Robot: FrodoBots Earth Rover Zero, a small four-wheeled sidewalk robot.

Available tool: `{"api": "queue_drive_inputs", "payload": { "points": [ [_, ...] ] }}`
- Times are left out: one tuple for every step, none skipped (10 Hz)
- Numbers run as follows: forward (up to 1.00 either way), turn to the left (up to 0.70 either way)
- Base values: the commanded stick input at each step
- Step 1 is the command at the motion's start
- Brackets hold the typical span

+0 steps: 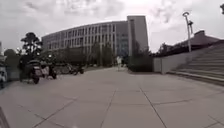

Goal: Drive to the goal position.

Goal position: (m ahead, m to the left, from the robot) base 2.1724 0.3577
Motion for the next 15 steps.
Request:
{"api": "queue_drive_inputs", "payload": {
  "points": [
    [0.70,0.00],
    [0.70,0.00],
    [0.70,0.00],
    [0.70,0.00],
    [0.70,0.00],
    [0.70,0.00],
    [0.70,0.00],
    [0.70,0.00],
    [0.70,0.00],
    [0.70,0.00],
    [0.70,0.00],
    [0.70,0.00],
    [0.70,0.00],
    [0.70,0.00],
    [0.70,0.00]
  ]
}}
